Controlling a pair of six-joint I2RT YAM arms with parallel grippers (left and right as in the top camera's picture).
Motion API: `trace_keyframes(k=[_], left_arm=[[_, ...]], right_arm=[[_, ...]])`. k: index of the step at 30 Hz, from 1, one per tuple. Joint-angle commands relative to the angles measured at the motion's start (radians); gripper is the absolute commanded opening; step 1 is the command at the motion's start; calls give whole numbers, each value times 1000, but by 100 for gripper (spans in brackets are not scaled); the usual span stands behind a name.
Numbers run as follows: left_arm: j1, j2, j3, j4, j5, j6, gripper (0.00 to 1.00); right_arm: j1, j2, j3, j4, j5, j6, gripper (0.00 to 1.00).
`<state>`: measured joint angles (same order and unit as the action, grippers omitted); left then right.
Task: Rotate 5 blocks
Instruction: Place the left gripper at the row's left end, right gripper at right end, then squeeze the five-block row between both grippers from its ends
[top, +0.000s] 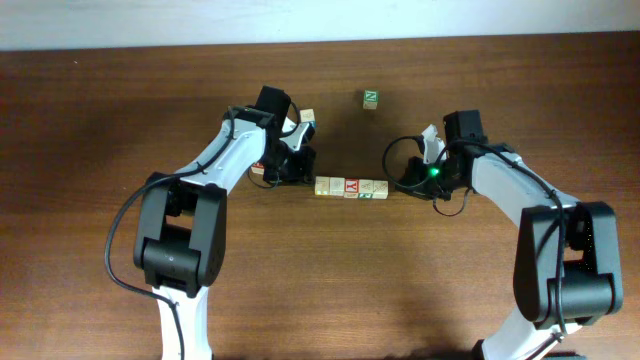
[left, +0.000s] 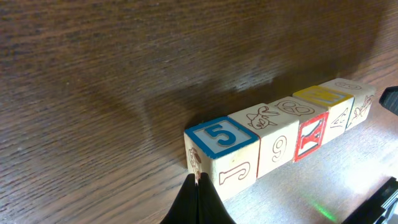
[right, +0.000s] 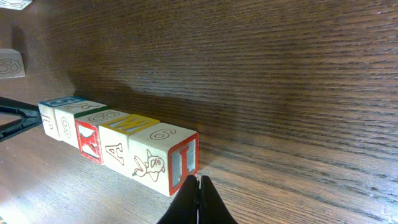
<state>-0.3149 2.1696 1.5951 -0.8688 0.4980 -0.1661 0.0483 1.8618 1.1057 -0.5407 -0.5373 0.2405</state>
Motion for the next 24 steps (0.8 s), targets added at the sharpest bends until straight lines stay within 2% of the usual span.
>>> trace_keyframes(k=[1, 3, 8, 12, 15, 24], left_arm=[[0, 24, -5, 9, 25, -1, 0], [0, 24, -5, 9, 38, -1, 0], [-12, 24, -5, 12, 28, -2, 0], [-12, 24, -5, 9, 19, -25, 0], [-11, 24, -2, 24, 76, -24, 0], [5, -7, 5, 19, 68, -24, 0]], right_arm=[[4, 4, -8, 4, -13, 8, 4], [4, 4, -8, 4, -13, 15, 4], [5, 8, -8, 9, 0, 140, 4], [5, 29, -8, 17, -1, 143, 4], [5, 31, -8, 26, -1, 143, 4], [5, 43, -8, 32, -2, 143, 4]])
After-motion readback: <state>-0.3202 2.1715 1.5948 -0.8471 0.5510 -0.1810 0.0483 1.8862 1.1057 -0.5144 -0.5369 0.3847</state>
